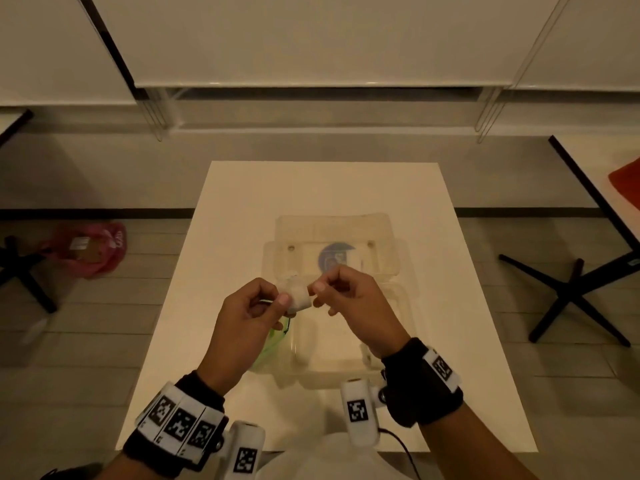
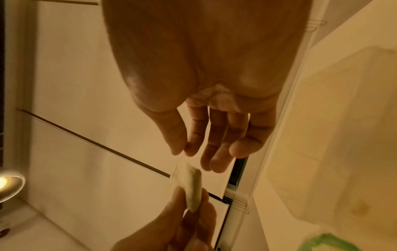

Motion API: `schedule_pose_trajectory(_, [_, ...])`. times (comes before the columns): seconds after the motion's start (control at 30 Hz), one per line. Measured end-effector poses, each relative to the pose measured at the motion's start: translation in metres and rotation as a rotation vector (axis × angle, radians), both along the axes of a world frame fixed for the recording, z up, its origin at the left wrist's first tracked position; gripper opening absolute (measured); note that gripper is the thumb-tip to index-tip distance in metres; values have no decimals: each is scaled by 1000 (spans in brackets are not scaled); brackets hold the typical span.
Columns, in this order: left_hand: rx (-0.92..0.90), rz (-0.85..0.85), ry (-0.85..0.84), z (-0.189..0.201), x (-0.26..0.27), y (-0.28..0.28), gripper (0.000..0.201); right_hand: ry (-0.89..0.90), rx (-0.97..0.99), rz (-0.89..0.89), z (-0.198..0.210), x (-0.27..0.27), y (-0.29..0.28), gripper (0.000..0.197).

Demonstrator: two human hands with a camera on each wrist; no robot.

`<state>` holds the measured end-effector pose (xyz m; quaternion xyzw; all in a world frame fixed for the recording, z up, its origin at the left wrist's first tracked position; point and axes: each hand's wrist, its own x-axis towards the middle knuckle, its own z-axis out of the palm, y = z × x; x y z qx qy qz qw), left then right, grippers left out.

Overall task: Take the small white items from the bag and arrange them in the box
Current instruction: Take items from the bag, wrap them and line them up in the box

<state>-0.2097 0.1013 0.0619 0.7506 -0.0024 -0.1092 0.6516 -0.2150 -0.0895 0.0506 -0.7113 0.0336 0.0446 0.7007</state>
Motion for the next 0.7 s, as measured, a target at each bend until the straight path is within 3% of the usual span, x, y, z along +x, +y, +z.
schedule_pose_trajectory(0.2, [14, 10, -22, 2, 1, -5, 14, -16, -33, -8, -2, -10, 3, 5])
schedule_pose_trajectory(0.7, [52, 37, -82, 13, -4, -15, 14, 6, 118, -86, 1, -10, 5, 18])
